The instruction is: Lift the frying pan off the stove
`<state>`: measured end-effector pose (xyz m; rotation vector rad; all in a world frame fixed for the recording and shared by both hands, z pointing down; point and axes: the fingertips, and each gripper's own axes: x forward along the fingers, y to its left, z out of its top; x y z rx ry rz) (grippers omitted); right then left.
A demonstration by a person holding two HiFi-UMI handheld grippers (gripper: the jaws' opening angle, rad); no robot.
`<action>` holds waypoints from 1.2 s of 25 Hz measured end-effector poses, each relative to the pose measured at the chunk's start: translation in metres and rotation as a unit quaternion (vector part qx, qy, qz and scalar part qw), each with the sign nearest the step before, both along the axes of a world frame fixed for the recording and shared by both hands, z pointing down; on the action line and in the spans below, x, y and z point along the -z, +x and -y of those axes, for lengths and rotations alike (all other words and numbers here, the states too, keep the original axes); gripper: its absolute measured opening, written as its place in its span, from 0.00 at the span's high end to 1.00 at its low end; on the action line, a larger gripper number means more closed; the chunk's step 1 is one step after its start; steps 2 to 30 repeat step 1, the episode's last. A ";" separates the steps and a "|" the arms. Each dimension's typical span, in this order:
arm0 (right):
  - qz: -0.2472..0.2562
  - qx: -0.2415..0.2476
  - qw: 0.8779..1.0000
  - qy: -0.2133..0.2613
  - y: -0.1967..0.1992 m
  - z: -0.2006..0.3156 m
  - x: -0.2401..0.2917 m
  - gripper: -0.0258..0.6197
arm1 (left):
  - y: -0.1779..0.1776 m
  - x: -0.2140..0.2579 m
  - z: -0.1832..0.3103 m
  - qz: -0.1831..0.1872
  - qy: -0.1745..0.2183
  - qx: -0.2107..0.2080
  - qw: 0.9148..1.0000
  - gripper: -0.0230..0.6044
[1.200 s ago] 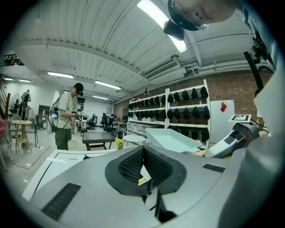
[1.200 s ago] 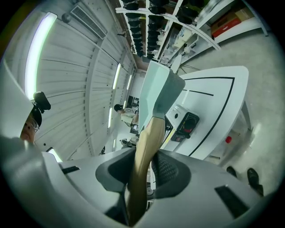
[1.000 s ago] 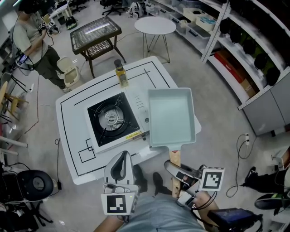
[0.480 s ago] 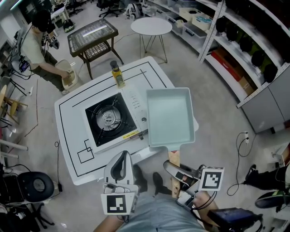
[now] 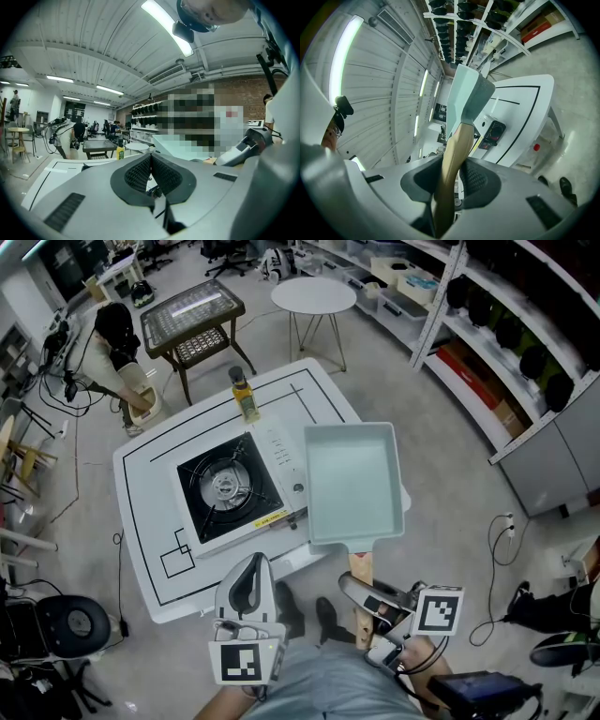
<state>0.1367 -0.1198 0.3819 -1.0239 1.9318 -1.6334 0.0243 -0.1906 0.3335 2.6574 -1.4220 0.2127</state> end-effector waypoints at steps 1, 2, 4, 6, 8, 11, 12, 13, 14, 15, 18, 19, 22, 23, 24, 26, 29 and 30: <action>-0.002 -0.001 1.000 0.000 0.000 0.000 0.000 0.77 | -0.001 0.000 0.000 0.003 -0.001 0.001 1.000 0.94; -0.002 -0.001 1.000 0.000 0.000 0.000 0.000 0.77 | -0.001 0.000 0.000 0.003 -0.001 0.001 1.000 0.94; -0.002 -0.001 1.000 0.000 0.000 0.000 0.000 0.77 | -0.001 0.000 0.000 0.003 -0.001 0.001 1.000 0.94; -0.002 -0.001 1.000 0.000 0.000 0.000 0.000 0.77 | -0.001 0.000 0.000 0.003 -0.001 0.001 1.000 0.94; -0.002 -0.001 1.000 0.000 0.000 0.000 0.000 0.77 | -0.001 0.000 0.000 0.003 -0.001 0.001 1.000 0.94; -0.002 -0.001 1.000 0.000 0.000 0.000 0.000 0.77 | -0.001 0.000 0.000 0.003 -0.001 0.001 1.000 0.94; -0.002 -0.001 1.000 0.000 0.000 0.000 0.000 0.77 | -0.001 0.000 0.000 0.003 -0.001 0.001 1.000 0.94; -0.002 -0.001 1.000 0.000 0.000 0.000 0.000 0.77 | -0.001 0.000 0.000 0.003 -0.001 0.001 1.000 0.94; -0.002 -0.001 1.000 0.000 0.000 0.000 0.000 0.77 | -0.001 0.000 0.000 0.003 -0.001 0.001 1.000 0.94; -0.002 -0.001 1.000 0.000 0.000 0.000 0.000 0.77 | -0.001 0.000 0.000 0.003 -0.001 0.001 1.000 0.94; -0.002 -0.001 1.000 0.000 0.000 0.000 0.000 0.77 | -0.001 0.000 0.000 0.003 -0.001 0.001 1.000 0.94; -0.002 -0.001 1.000 0.000 0.000 0.000 0.000 0.77 | -0.001 0.000 0.000 0.003 -0.001 0.001 1.000 0.94; -0.002 -0.001 1.000 0.000 0.000 0.000 0.000 0.77 | -0.001 0.000 0.000 0.003 -0.001 0.001 1.000 0.94; -0.002 -0.001 1.000 0.000 0.000 0.000 0.000 0.77 | -0.001 0.000 0.000 0.003 -0.001 0.001 1.000 0.94; -0.002 -0.001 1.000 0.000 0.000 0.000 0.000 0.77 | -0.001 0.000 0.000 0.003 -0.001 0.001 1.000 0.94; -0.002 -0.001 1.000 0.000 0.000 0.000 0.000 0.77 | -0.001 0.000 0.000 0.003 -0.001 0.001 1.000 0.94; -0.002 -0.001 1.000 0.000 0.000 0.000 0.000 0.77 | -0.001 0.000 0.000 0.003 -0.001 0.001 1.000 0.94; -0.002 -0.001 1.000 0.000 0.000 0.000 0.000 0.77 | -0.001 0.000 0.000 0.003 -0.001 0.001 1.000 0.94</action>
